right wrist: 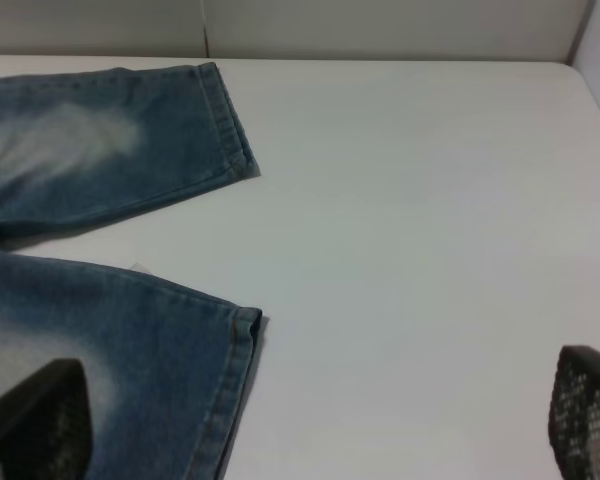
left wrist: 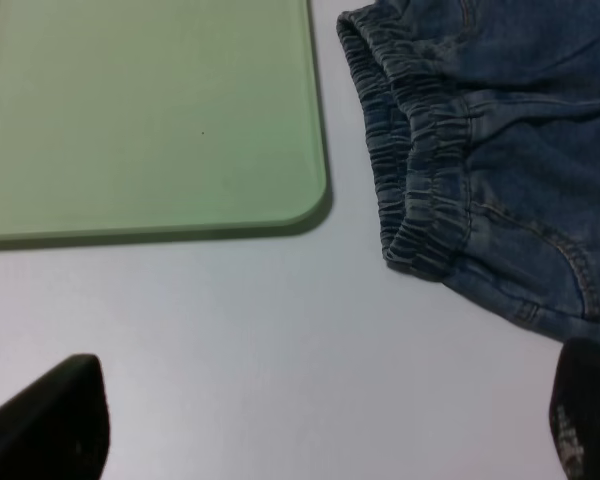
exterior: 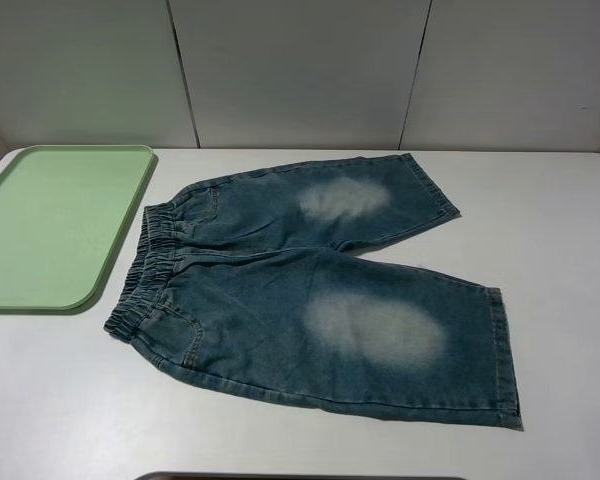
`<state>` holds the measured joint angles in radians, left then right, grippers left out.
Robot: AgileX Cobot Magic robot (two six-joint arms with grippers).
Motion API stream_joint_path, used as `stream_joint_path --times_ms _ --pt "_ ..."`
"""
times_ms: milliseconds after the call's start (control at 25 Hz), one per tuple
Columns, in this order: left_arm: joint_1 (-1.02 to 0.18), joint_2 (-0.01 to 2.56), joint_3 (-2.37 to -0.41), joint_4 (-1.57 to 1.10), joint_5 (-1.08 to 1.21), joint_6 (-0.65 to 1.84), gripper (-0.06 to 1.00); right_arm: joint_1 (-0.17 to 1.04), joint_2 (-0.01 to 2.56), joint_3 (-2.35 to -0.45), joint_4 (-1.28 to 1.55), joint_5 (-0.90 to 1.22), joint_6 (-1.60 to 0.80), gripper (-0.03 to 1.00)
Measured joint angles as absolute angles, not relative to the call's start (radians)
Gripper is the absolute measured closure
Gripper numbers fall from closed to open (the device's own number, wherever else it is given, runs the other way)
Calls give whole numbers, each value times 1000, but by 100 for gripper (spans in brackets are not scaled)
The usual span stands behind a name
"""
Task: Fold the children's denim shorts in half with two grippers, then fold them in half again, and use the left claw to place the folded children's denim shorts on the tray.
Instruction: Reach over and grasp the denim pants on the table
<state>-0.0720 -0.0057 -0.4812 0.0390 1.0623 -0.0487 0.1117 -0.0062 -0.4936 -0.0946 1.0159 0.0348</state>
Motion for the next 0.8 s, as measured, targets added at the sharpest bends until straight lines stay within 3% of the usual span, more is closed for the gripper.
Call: stream_joint_path --times_ms 800 --pt "-72 -6 -481 39 1062 -49 7 112 -6 -494 -95 1016 35 27"
